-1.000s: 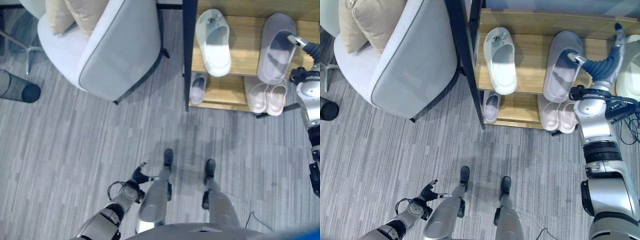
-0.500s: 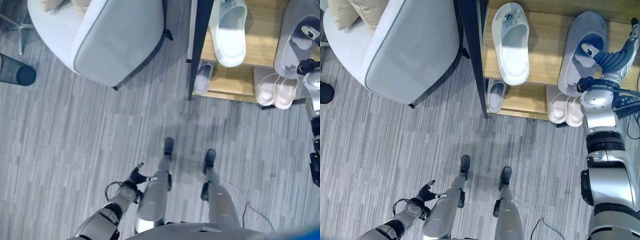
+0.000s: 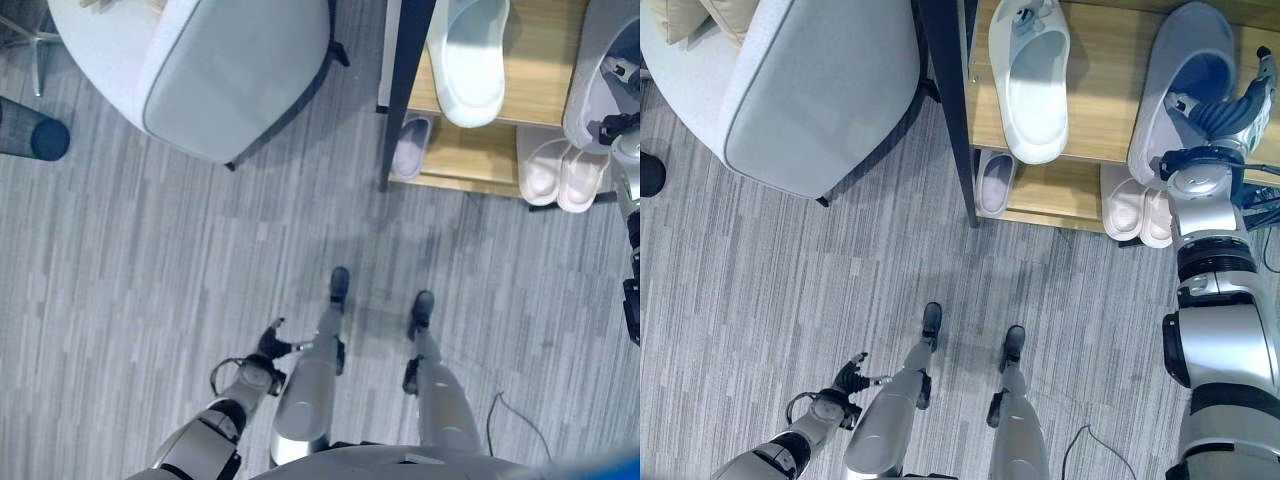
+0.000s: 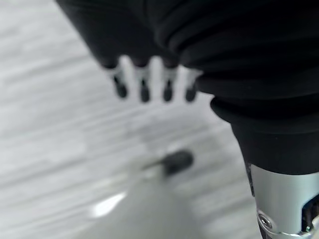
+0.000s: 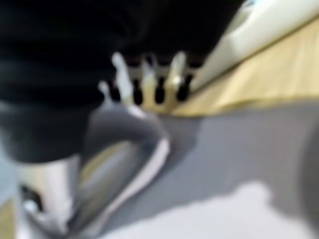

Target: Arrange the slippers neatly on the shoe rack.

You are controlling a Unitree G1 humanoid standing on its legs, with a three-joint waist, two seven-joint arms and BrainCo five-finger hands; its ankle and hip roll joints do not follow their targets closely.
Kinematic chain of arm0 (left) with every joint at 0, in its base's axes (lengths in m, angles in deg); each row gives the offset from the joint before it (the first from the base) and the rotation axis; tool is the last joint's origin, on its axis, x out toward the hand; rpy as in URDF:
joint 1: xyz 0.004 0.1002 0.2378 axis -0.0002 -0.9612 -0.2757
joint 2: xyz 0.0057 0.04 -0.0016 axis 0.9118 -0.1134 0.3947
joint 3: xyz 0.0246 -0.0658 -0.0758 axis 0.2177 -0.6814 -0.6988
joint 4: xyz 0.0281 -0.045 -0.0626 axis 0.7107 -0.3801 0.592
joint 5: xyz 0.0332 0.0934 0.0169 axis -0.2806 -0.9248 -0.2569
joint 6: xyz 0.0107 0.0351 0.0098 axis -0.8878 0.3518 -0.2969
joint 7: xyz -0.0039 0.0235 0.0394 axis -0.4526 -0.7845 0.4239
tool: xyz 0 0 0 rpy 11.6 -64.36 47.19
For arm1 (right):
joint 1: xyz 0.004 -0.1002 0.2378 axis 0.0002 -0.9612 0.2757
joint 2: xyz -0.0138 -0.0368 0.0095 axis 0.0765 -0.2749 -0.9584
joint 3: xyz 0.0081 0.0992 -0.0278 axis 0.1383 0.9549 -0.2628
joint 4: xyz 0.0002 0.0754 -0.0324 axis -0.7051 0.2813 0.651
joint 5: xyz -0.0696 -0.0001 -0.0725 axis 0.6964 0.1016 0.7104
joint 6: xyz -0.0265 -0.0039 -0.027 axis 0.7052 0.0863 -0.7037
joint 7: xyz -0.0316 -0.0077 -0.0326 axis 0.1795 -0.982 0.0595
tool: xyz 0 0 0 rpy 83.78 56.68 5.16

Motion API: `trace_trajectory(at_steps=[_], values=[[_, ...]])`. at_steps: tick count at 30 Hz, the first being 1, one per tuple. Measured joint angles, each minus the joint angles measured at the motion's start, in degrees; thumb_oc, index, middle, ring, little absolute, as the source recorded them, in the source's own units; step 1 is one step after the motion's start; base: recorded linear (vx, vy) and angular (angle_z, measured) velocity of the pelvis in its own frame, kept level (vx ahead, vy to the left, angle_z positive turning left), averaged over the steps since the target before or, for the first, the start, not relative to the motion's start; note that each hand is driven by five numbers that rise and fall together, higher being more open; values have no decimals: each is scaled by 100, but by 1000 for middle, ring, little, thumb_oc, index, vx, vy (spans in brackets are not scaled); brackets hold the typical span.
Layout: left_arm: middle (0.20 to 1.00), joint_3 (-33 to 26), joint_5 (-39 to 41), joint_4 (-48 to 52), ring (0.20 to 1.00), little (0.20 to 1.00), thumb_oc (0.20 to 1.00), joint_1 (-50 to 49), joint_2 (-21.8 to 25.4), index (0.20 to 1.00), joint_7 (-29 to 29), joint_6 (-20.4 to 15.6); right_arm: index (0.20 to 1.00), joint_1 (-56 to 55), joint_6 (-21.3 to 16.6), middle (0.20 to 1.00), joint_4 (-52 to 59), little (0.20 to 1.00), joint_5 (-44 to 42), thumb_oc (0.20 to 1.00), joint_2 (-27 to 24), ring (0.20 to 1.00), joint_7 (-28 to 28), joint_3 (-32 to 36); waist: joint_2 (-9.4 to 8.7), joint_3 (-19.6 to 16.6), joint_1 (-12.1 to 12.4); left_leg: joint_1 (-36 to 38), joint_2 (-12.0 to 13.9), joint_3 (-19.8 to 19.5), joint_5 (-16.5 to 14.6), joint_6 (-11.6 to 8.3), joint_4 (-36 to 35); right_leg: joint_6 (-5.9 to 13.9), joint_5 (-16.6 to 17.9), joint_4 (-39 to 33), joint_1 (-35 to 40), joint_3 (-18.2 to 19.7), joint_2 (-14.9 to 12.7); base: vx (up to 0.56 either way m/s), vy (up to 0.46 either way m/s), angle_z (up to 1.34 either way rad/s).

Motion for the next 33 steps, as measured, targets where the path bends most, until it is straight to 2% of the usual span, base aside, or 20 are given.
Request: trace_trajectory(at_steps=[3,7,8,9,10,15,18,27,29,31,33], values=[[1000,186,44,396,1000,1000,1000,73,56,1000,27,-129,1000,0,-5,1000,-136,1000,-158,1000,-75,1000,1,8,10,4,39,-28,-6,-45,28,-5,0,0,0,0,-1,-57,-6,0,0,10],[1000,187,46,359,1000,1000,1000,99,53,1000,28,-115,1000,0,-3,1000,-134,1000,-208,1000,-133,1000,2,8,28,-4,90,-27,-19,-42,35,3,0,9,9,0,-3,-57,-18,-3,-10,0],[1000,188,46,359,1000,1000,1000,99,54,1000,28,-115,200,0,-3,200,-133,200,-208,200,-137,200,1,8,35,-8,101,-27,-20,-41,35,3,1,11,11,0,-3,-57,-20,-26,-30,0],[1000,277,10,385,1000,1000,1000,72,81,1000,23,-116,200,87,-90,200,-413,200,-236,200,-150,200,39,-106,56,-7,160,-35,-25,-46,43,2,0,16,12,0,2,-75,-18,-13,-8,9],[1000,545,-73,221,1000,1000,1000,53,109,1000,20,-163,200,560,-188,200,-1230,200,-501,200,-271,200,197,-589,77,-10,217,-65,-15,-106,58,-20,30,18,14,-1,6,-129,-13,-3,20,14],[1000,435,-190,-227,1000,1000,1000,-183,38,1000,14,-67,200,505,-246,200,-857,200,-552,200,-366,200,165,-404,75,-11,257,-154,-10,-183,81,-53,23,19,12,-1,-40,-191,-11,8,-6,10],[1000,347,-249,-280,1000,1000,1000,-248,57,1000,22,-67,200,217,-332,200,-649,200,-553,200,-397,200,74,110,68,-14,267,-190,-39,-203,107,-37,21,13,29,0,-49,-209,-21,2,-8,7],[1000,354,-295,-27,1000,1000,1000,-234,58,1000,24,-75,200,-614,-403,200,-264,200,-534,200,-452,200,-72,635,26,-36,177,-169,-74,-337,146,-10,25,22,31,1,34,-330,-38,-20,-5,6],[1000,346,-294,8,1000,1000,1000,-223,67,1000,25,-72,200,-1021,-394,200,-49,200,-415,200,-455,200,-93,795,-28,-62,162,-142,-77,-334,149,-8,26,24,30,1,64,-333,-42,-34,-32,4],[1000,313,-294,151,1000,1000,1000,-234,86,1000,24,-64,200,-1624,-378,200,386,200,-357,200,-417,200,-199,1240,-53,-70,116,-95,-83,-318,160,4,26,40,41,1,103,-323,-50,-22,-56,0],[1000,125,-294,178,1000,1000,1000,-287,64,1000,23,-66,200,-2428,-435,200,1274,200,-272,200,-181,200,-281,1604,-82,-71,62,54,-83,-318,159,3,18,65,22,0,252,-328,-52,-7,-74,-2]])
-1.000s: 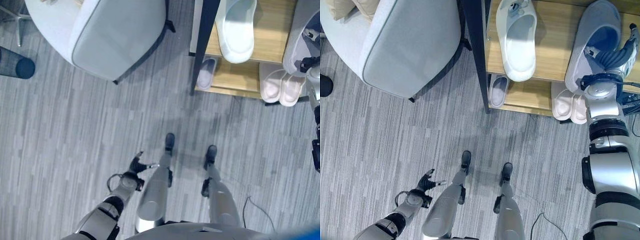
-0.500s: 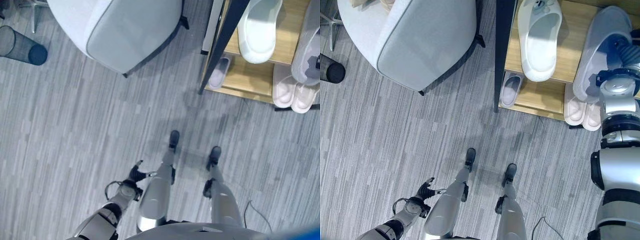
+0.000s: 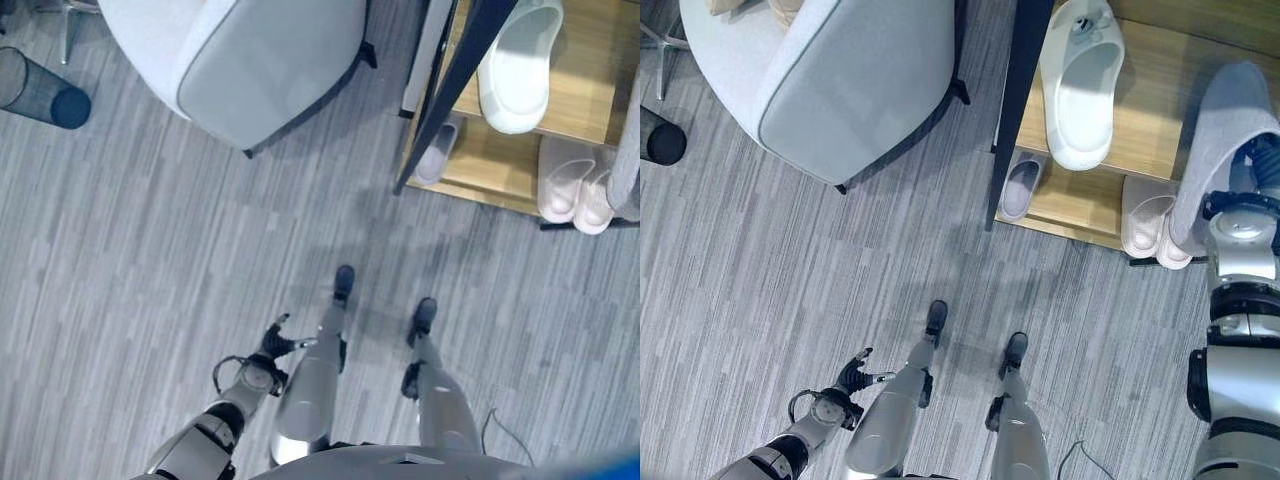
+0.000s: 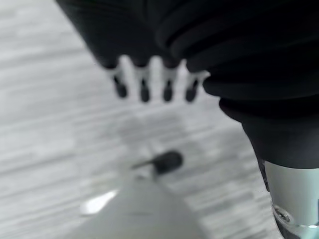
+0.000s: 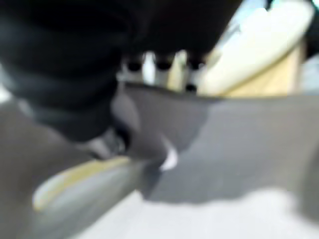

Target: Arrange the slippers neatly on the shoe rack.

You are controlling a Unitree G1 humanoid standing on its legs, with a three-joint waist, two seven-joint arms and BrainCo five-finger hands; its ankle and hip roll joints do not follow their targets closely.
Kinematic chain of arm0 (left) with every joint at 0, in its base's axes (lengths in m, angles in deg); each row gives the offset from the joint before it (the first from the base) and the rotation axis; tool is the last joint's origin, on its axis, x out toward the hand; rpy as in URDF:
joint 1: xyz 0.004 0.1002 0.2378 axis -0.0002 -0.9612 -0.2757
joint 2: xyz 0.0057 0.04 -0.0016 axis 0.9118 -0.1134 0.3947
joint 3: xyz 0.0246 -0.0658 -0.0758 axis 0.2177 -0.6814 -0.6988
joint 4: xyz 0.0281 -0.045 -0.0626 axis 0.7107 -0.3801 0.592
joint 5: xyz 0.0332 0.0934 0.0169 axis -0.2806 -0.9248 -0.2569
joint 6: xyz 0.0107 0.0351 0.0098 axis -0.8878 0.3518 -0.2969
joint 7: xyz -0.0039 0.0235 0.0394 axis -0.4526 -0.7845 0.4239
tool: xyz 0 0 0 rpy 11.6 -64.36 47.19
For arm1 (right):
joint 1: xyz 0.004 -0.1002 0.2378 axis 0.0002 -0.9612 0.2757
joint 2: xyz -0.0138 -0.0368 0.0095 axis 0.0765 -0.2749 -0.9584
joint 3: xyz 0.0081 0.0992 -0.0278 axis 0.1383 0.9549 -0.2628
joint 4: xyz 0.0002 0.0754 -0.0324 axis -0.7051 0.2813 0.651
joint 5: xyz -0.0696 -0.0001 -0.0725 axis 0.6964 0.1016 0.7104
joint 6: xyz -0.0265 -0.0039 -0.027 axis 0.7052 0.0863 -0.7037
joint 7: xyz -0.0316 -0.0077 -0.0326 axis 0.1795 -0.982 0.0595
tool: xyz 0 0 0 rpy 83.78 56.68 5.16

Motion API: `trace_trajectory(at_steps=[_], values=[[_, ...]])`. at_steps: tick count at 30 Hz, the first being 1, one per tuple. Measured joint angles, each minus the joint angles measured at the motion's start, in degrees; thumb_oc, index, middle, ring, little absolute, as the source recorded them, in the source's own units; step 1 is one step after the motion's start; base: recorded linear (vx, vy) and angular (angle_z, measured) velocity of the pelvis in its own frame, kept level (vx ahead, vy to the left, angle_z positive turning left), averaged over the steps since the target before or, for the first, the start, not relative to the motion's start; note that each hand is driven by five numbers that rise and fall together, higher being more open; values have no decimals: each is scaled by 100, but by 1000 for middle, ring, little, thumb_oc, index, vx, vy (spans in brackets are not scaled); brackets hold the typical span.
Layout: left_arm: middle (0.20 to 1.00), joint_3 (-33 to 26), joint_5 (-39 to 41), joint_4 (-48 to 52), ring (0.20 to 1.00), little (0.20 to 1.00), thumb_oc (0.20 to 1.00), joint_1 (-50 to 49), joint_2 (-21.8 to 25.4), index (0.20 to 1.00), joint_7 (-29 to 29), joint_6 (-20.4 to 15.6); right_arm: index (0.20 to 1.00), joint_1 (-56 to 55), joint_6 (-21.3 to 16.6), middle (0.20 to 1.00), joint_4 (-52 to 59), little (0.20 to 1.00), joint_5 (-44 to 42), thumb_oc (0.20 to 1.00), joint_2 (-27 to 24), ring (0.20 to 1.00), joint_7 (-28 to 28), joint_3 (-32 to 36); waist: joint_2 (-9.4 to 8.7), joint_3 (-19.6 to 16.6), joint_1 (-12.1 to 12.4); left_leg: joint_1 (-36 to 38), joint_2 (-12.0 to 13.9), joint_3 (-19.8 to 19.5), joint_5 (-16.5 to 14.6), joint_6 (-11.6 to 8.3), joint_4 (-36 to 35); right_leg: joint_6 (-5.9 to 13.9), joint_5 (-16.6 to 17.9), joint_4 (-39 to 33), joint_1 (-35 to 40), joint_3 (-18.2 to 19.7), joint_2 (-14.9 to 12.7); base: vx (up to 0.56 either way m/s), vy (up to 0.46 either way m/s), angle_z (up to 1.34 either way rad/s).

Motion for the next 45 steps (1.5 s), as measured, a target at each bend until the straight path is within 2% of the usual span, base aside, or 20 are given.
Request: trace_trajectory(at_steps=[4,15,20,21,22,23,24,25,26,27,28,30,31,32,33,35,38,40,42,45], values=[[1000,-426,-2,100,1000,1000,1000,-130,5,1000,-35,25,200,-1257,-67,200,1412,200,375,200,681,200,-31,591,-61,-38,-188,263,38,15,-27,-33,-15,14,-21,0,252,5,35,-1,-104,-7],[1000,-1291,4,103,1000,1000,1000,-905,22,1000,-173,192,200,-3767,-462,200,2589,200,703,200,2614,200,735,273,-236,-515,-621,1247,388,147,-356,-257,82,-190,-289,153,1103,129,334,4,-206,-9],[1000,-1365,115,582,1000,1000,1000,-1207,179,1000,-173,189,200,-4534,-465,200,3119,200,753,200,2550,200,978,138,-242,-480,-680,1121,829,304,-839,-547,1510,-762,-1082,1439,987,230,654,-16,-152,-20],[1000,-1283,136,686,1000,1000,1000,-1146,190,1000,-175,188,200,-4532,-469,200,3136,200,752,200,2570,200,1011,141,-302,-487,-713,975,720,351,-876,-534,1765,-821,-1132,1500,992,231,639,87,11,8],[1000,-1180,168,904,1000,1000,1000,-1145,175,1000,-178,132,200,-4485,-468,200,3144,200,747,200,2640,200,1032,185,-490,-496,-685,905,339,384,-1056,-452,1996,-850,-1151,1612,813,303,444,76,11,-25],[1000,-1092,231,941,1000,1000,1000,-1113,-102,1000,-177,77,200,-4427,-473,200,3089,200,742,200,2634,200,1118,183,-316,-571,-605,816,-325,520,-1359,-100,1694,-687,-1117,895,998,399,496,281,64,-91],[1000,-1040,245,1330,1000,1000,1000,-1326,-227,1000,-183,-21,200,-4400,-452,200,3041,200,740,200,2608,200,1181,135,110,-640,-424,990,-306,409,-1132,178,1198,-661,-1543,2177,867,196,744,291,93,-49],[1000,-1050,256,1210,1000,1000,1000,-1137,-99,1000,-173,44,200,-4209,-437,200,2911,200,734,200,2761,200,1195,-31,-44,-435,-528,765,-373,464,-883,168,1807,-830,-1707,1596,1258,439,790,470,156,-68],[1000,-1039,260,1184,1000,1000,1000,-1111,137,1000,-142,48,200,-3898,-310,200,2748,200,729,200,3060,200,1155,-225,-413,-282,-228,389,-431,636,-1274,-216,2212,-896,-1471,1199,1479,790,733,492,180,-68],[1000,-1034,257,1082,1000,1000,1000,-1120,184,1000,-137,49,200,-3780,-324,200,2808,200,744,200,3089,200,1168,-421,-533,-346,-82,411,-458,579,-1257,-186,1670,-875,-1459,1113,1449,892,704,485,198,-73],[1000,-1217,266,392,1000,1000,1000,-973,10,1000,-139,95,200,-3846,-380,200,3098,200,747,200,3258,200,1186,-461,-527,-491,-281,387,-601,470,-1519,227,2086,-835,-1625,1194,1692,542,563,427,244,-23],[1000,-1373,285,179,1000,1000,1000,-1146,10,1000,-124,97,200,-4220,-389,200,3170,200,746,200,3261,200,1204,-622,-633,-949,-277,676,-651,626,-1585,341,2000,-733,-1867,1373,1721,585,483,196,184,8],[1000,-1363,285,190,1000,1000,1000,-1209,-24,1000,-117,87,200,-4317,-393,200,3231,200,749,200,3100,200,1254,-616,-532,-1074,-360,1059,-525,590,-1549,454,1807,-431,-2013,1891,1649,573,555,67,75,-21],[1000,-1357,282,129,1000,1000,1000,-1195,-26,1000,-115,94,200,-4133,-401,200,3119,200,761,200,3041,200,1299,-606,-421,-968,-466,1388,-503,616,-1417,778,1560,-138,-2129,3001,1266,502,509,103,44,-9],[1000,-1239,272,176,1000,1000,1000,-1154,-30,1000,-112,76,200,-4148,-344,200,3156,200,747,200,3015,200,1313,-591,-401,-1012,-588,1646,-594,600,-1367,849,1357,94,-2270,4104,635,611,212,109,41,5],[1000,-1245,265,102,1000,1000,1000,-994,-44,1000,-103,56,200,-4249,-341,200,3317,200,749,200,2993,200,1362,-581,-420,-1010,-618,1811,-770,606,-1395,879,1296,110,-2258,4349,391,752,-191,88,-30,17],[1000,-1267,271,39,1000,1000,1000,-867,8,1000,-18,5,200,-4258,-344,200,3319,200,752,200,3002,200,1436,-623,-327,-962,-529,1864,-783,562,-1437,813,1296,82,-2067,3310,474,613,-695,111,-164,6],[1000,-1401,283,-412,1000,1000,1000,-752,-7,1000,43,-7,200,-4156,-341,200,3196,200,751,200,2980,200,1540,-728,-218,-879,-568,1868,-787,408,-1482,754,1239,347,-1375,1511,700,802,-1036,43,-127,5],[1000,-1502,294,-464,1000,1000,1000,-844,75,1000,125,-4,200,-4250,-336,200,2992,200,749,200,2992,200,1583,-782,-306,-830,-589,1952,-803,310,-1496,730,1281,442,-877,1224,797,978,-1072,43,-286,41],[1000,-1493,289,-223,1000,1000,1000,-956,143,1000,126,-40,200,-4482,-337,200,2971,200,744,200,2999,200,1645,-756,-517,-767,-544,1898,-803,219,-1573,602,1370,489,-821,1241,980,1046,-861,-4,-302,31]])
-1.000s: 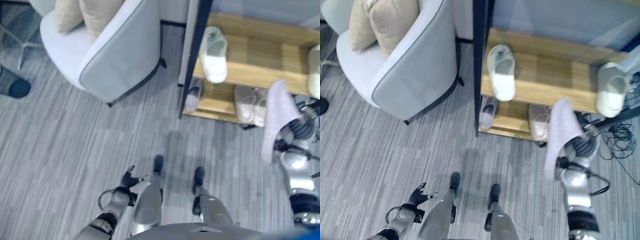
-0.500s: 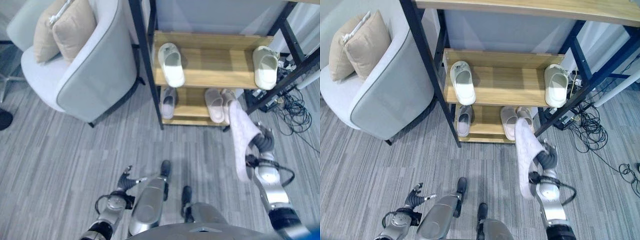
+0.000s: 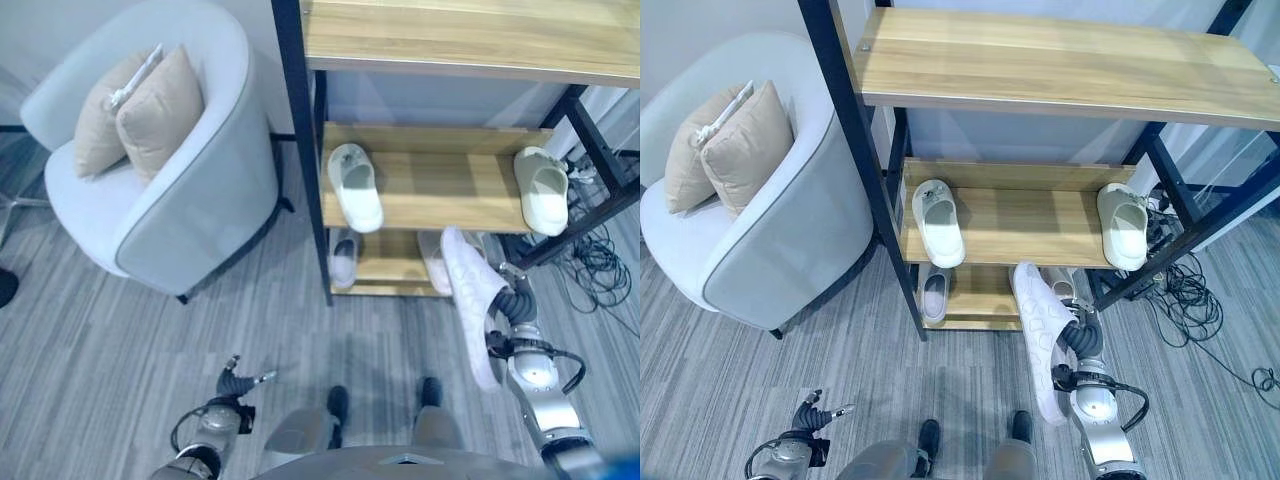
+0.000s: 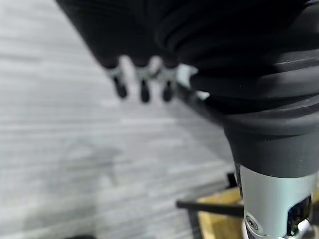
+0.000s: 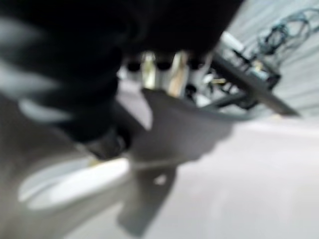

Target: Arrange the slippers neatly on the shoe rack.

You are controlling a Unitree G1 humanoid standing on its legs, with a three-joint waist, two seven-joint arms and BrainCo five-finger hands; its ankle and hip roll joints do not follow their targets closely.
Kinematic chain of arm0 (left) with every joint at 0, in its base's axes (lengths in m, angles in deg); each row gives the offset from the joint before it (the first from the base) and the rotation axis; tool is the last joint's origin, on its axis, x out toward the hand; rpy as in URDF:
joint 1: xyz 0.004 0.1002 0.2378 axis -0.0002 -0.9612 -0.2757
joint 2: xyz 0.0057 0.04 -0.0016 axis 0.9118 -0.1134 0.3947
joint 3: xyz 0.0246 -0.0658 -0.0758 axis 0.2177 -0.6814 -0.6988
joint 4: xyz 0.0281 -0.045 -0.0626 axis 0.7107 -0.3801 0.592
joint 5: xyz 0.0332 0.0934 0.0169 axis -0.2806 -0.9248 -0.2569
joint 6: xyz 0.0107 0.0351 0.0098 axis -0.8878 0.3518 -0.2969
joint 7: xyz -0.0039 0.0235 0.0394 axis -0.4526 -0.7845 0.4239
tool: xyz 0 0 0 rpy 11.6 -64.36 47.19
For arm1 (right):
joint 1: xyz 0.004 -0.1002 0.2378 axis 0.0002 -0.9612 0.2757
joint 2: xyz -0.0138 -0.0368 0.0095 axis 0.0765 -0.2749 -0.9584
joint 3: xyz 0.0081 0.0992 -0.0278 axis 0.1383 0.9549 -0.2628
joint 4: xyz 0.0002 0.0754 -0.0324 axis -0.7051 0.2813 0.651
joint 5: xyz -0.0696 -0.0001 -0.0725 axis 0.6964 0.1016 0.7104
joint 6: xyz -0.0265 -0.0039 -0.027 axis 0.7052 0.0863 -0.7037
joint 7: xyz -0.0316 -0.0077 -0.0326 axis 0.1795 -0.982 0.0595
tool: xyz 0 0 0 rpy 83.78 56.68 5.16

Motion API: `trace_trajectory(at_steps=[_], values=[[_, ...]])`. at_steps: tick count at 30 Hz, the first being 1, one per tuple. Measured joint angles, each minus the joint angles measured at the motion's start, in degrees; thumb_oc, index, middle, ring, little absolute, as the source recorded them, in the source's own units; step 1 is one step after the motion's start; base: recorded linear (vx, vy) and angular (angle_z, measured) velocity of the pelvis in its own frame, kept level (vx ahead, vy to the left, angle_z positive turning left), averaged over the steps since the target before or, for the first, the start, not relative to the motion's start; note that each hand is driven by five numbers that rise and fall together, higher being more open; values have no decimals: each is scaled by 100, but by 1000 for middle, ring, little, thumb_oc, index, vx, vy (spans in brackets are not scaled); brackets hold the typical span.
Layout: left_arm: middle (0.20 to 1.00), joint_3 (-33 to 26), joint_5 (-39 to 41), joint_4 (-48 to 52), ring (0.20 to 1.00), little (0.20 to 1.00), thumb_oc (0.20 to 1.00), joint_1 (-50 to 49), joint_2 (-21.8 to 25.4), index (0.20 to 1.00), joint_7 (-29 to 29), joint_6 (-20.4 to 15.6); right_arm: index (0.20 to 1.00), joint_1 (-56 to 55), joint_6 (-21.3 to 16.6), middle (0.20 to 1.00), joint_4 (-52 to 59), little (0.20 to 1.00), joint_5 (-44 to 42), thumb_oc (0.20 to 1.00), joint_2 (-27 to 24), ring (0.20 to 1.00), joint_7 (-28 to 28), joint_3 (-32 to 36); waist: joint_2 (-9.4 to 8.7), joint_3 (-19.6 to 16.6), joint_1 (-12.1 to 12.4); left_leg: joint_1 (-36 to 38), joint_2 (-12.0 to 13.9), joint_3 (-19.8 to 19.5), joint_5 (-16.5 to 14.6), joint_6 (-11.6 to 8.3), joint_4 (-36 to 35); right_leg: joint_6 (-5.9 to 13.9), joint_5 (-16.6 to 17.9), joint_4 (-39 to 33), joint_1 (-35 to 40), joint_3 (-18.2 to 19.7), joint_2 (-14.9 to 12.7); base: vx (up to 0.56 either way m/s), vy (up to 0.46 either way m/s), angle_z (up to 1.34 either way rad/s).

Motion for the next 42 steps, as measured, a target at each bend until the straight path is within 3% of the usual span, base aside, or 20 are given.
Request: trace_trajectory(at_steps=[1,3,4,6,9,12,17,23,27,28,31,38,39,40,42], values=[[1000,-7,17,91,1000,1000,1000,-113,29,1000,-2,-14,200,-74,-10,200,2,200,-1,200,39,200,25,-4,-148,30,41,-22,-20,-31,-43,-103,94,-132,107,-166,194,-90,79,-74,-293,12],[1000,11,137,271,1000,1000,1000,-208,-61,1000,-14,-38,200,-26,8,200,-115,200,-9,200,-10,200,53,8,-62,97,-19,-163,173,-98,-157,-298,309,-215,225,-191,198,-243,222,-58,-146,5],[1000,20,251,303,1000,1000,1000,-289,-154,1000,-12,-88,200,-18,0,200,-131,200,-16,200,-70,200,105,-35,2,135,-12,-333,387,-162,-190,-363,424,-314,244,-144,78,-314,448,-32,-138,1],[1000,15,285,278,1000,1000,1000,-248,-186,1000,-12,-93,200,-1,-1,200,-152,200,-68,200,-75,200,166,-45,-12,157,-18,-533,609,-262,-148,-538,435,-483,219,-51,-151,-396,681,-28,-135,7],[1000,-41,554,278,1000,1000,1000,-142,-198,1000,-2,-98,200,62,-7,200,-364,200,-231,200,-77,200,199,-49,-50,194,-25,-617,810,-382,-59,-659,319,-695,148,99,-361,-478,878,-31,-56,4],[1000,-32,881,388,1000,1000,1000,104,-216,1000,7,-134,200,175,-17,200,-478,200,-298,200,-113,200,185,-55,-44,346,-26,-939,920,-402,35,-734,422,-767,111,403,-788,-493,973,-153,-55,-2],[1000,0,1188,887,1000,1000,1000,636,-189,1000,42,-258,200,773,-8,200,-498,200,-455,200,-290,200,94,-262,-5,1036,-24,-1568,910,-442,122,-802,868,-769,141,876,-1410,-501,950,-129,-10,1],[1000,-188,1996,1418,1000,1000,1000,1287,109,1000,239,-491,200,1812,-107,200,-843,200,-697,200,-334,200,-146,-480,179,1541,53,-2769,807,-576,-155,-730,1939,-889,-12,1689,-2462,-512,882,-105,68,7],[1000,-265,2370,2354,1000,1000,1000,1310,189,1000,382,-621,200,1943,-188,200,-502,200,-911,200,-345,200,-278,-486,283,1649,121,-3712,655,-567,-459,-628,2878,-829,-375,2680,-3394,-453,701,-42,82,9],[1000,-256,2440,2458,1000,1000,1000,1473,197,1000,407,-657,200,2023,-242,200,-434,200,-1134,200,-331,200,-286,-484,270,1741,118,-4160,585,-543,-591,-612,3374,-874,-518,3234,-3860,-412,602,-91,102,18],[1000,-293,2525,2459,1000,1000,1000,1793,235,1000,466,-673,200,2334,-294,200,-416,200,-1318,200,-334,200,-309,-467,254,1764,105,-5010,506,-539,-813,-597,4162,-885,-742,4013,-4709,-307,531,-46,69,6],[1000,-238,2757,2459,1000,1000,1000,2148,251,1000,629,-714,200,3088,-394,200,-495,200,-1384,200,-353,200,-712,-387,198,1690,38,-6374,502,-528,-1015,-598,5125,-853,-905,4940,-6102,-183,535,-1,46,-6],[1000,-177,2755,2471,1000,1000,1000,2228,275,1000,627,-712,200,3216,-430,200,-555,200,-1471,200,-410,200,-766,-362,182,1666,41,-6605,501,-524,-1015,-598,5221,-852,-1022,5160,-6350,-159,531,46,39,16],[1000,-97,2755,2587,1000,1000,1000,2327,342,1000,625,-712,200,3336,-434,200,-669,200,-1581,200,-621,200,-810,-301,156,1642,44,-7000,493,-493,-1016,-590,5511,-983,-1390,5851,-6736,-66,505,39,24,29],[1000,-16,2751,2677,1000,1000,1000,2406,439,1000,632,-700,200,3723,-434,200,-1078,200,-1693,200,-806,200,-856,-182,141,1640,89,-7344,477,-528,-1069,-618,5795,-1013,-1467,6072,-7059,-49,506,53,25,14]])
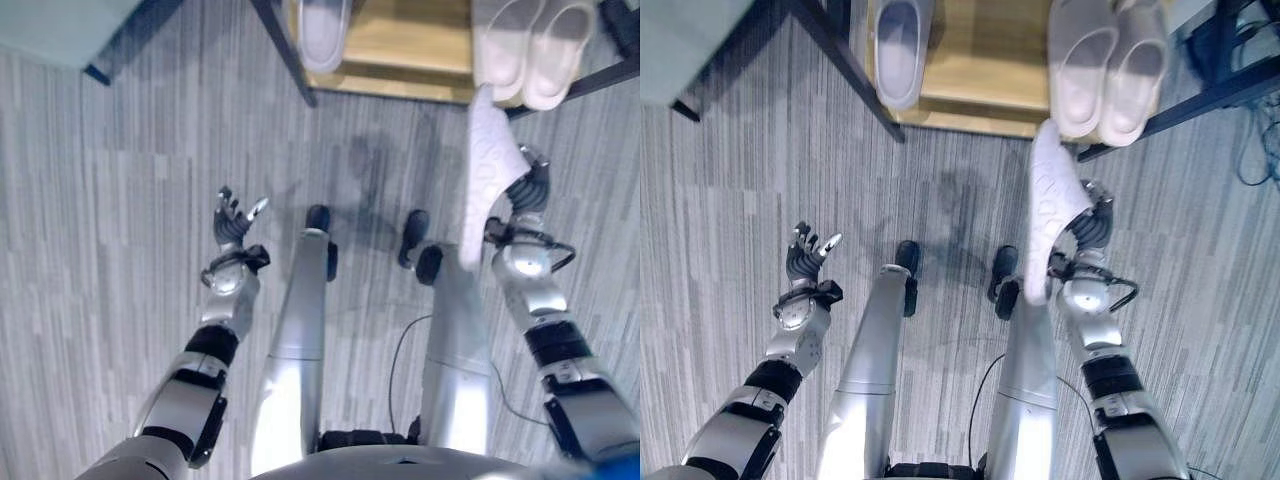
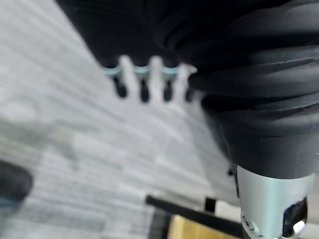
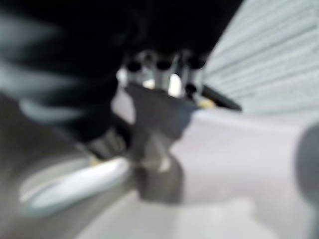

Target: Arrange the slippers neatly on the shoe rack.

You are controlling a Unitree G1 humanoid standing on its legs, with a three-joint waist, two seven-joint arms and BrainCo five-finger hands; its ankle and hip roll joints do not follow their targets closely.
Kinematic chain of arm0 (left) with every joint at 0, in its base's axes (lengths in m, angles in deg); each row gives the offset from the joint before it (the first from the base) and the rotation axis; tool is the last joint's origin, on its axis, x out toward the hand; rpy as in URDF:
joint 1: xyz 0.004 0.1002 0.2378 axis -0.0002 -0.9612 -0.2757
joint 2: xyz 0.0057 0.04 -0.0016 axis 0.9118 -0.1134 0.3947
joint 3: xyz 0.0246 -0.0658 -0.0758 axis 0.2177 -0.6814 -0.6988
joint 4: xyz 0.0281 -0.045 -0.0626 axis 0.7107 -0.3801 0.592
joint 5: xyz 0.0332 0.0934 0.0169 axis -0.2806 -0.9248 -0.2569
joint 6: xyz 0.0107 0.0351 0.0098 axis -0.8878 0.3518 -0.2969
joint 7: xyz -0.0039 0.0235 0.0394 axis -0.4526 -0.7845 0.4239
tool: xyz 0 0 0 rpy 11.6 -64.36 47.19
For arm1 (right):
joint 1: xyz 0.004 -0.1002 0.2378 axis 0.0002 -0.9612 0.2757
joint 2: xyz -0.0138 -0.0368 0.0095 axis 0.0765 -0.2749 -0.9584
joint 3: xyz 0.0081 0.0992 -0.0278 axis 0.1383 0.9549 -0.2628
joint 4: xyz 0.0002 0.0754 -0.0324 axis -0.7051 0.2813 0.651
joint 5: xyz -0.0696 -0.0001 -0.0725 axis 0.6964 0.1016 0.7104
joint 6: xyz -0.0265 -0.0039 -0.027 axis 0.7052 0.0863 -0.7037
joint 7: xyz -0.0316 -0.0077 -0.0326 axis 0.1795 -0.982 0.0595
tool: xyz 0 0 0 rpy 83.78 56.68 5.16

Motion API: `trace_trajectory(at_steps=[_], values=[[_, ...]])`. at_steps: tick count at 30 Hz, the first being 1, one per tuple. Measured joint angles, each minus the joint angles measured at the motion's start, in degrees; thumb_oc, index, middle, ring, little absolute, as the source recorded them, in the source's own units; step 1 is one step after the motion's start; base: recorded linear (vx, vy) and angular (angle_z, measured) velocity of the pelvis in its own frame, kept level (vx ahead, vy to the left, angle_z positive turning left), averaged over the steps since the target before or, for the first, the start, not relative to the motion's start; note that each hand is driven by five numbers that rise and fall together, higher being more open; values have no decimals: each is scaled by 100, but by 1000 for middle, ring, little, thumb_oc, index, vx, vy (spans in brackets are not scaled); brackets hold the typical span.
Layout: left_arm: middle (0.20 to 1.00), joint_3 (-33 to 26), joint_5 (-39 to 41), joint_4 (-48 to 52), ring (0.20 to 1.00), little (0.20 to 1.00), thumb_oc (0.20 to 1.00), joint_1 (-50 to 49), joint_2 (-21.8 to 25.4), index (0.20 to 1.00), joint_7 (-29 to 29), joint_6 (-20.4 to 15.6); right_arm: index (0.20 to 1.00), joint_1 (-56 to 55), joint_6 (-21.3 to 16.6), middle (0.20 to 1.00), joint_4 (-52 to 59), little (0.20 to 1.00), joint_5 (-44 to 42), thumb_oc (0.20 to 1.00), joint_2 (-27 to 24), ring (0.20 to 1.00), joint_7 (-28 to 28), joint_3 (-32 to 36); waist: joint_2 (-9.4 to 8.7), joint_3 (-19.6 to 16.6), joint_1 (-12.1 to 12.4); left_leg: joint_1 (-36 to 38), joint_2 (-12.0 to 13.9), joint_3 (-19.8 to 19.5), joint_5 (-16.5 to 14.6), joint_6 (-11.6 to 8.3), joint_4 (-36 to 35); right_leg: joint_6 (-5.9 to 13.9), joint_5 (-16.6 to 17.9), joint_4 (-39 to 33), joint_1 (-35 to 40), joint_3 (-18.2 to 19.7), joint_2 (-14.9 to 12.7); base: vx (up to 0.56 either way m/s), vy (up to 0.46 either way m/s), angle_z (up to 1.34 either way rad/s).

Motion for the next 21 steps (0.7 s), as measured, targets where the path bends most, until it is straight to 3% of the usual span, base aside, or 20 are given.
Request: trace_trajectory(at_steps=[7,11,14,17,21], values=[[1000,34,0,-8,1000,1000,1000,-54,-3,1000,-2,29,200,524,-78,200,-915,200,-364,200,-426,200,-18,-112,79,-370,52,-517,-4,14,-69,17,242,-4,-12,198,-501,-13,-62,64,17,-4],[1000,41,7,5,1000,1000,1000,-144,0,1000,-6,41,200,567,-75,200,-1014,200,-521,200,-663,200,-1,-49,254,-629,136,-1055,-93,93,-354,84,883,23,-280,799,-1000,102,-189,92,5,6],[1000,45,7,19,1000,1000,1000,-169,4,1000,-7,47,200,801,-66,200,-1044,200,-561,200,-768,200,18,-92,269,-648,228,-1096,-136,153,-411,110,946,38,-346,900,-1064,172,-236,48,-20,5],[1000,138,6,59,1000,1000,1000,-270,2,1000,-12,67,200,1202,10,200,-1166,200,-474,200,-1237,200,92,-570,283,-826,330,-1152,-181,134,-440,126,955,69,-398,904,-1079,152,-288,41,-14,6],[1000,286,7,256,1000,1000,1000,-532,-13,1000,-21,70,200,1915,74,200,-1361,200,-344,200,-1332,200,60,-586,278,-1059,338,-1223,-229,134,-463,161,959,106,-434,902,-1121,142,-343,28,-19,4]])
